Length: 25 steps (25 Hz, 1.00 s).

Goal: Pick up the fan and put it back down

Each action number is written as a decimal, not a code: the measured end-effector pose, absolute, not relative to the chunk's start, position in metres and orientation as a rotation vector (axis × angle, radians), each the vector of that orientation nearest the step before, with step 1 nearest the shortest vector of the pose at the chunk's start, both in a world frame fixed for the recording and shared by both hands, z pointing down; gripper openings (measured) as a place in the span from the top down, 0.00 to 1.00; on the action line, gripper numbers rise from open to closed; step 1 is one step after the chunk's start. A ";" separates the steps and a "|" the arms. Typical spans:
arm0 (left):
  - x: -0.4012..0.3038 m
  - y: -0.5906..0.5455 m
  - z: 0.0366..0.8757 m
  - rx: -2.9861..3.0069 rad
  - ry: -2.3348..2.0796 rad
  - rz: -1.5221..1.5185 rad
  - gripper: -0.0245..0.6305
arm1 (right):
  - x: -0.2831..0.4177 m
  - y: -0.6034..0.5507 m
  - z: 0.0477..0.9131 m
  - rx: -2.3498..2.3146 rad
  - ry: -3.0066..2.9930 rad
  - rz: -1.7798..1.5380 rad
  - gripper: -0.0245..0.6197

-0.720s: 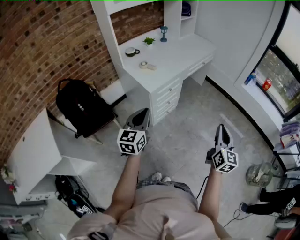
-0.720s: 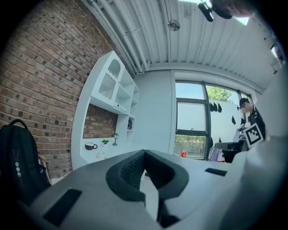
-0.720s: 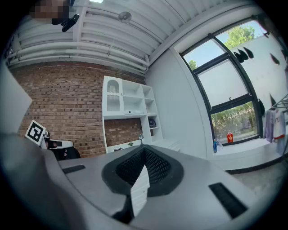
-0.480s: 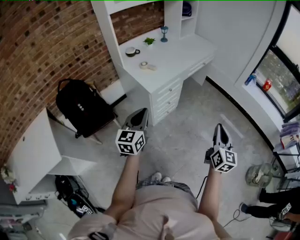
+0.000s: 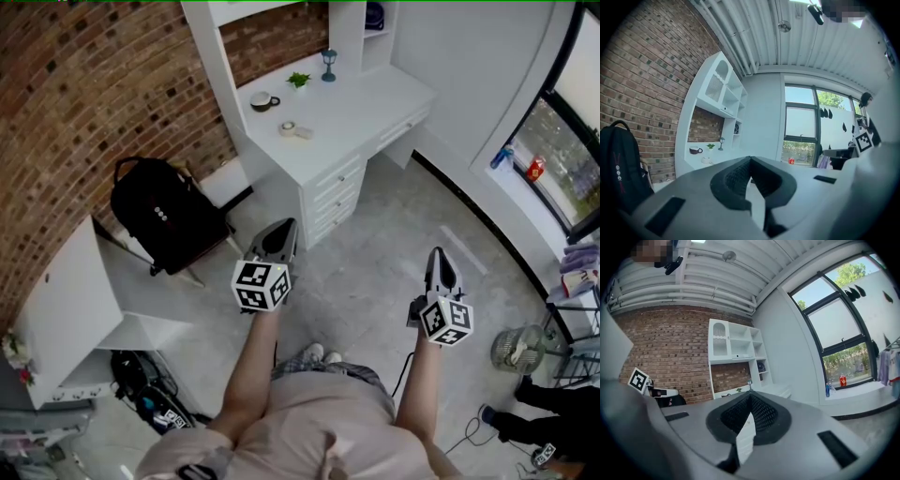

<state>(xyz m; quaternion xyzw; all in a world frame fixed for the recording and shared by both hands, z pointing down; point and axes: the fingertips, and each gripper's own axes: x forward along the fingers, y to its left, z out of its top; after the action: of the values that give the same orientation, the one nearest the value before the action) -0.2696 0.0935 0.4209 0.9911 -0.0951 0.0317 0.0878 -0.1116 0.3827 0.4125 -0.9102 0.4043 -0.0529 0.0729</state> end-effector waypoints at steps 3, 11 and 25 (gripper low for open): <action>-0.270 0.093 0.425 2.945 -0.273 0.105 0.92 | -0.113 0.381 0.414 -2.722 1.202 -0.158 0.94; -0.266 0.088 0.436 2.928 -0.255 0.134 0.92 | -0.111 0.375 0.416 -2.737 1.204 -0.167 0.94; -0.254 0.084 0.453 2.931 -0.149 0.157 0.92 | -0.120 0.359 0.418 -2.639 1.190 -0.134 0.27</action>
<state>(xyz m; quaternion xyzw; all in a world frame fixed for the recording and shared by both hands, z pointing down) -0.2543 0.0837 0.4530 0.9922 -0.0503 0.0530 0.1013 -0.1196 0.3594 0.4178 -0.9039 0.4074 -0.0460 0.1215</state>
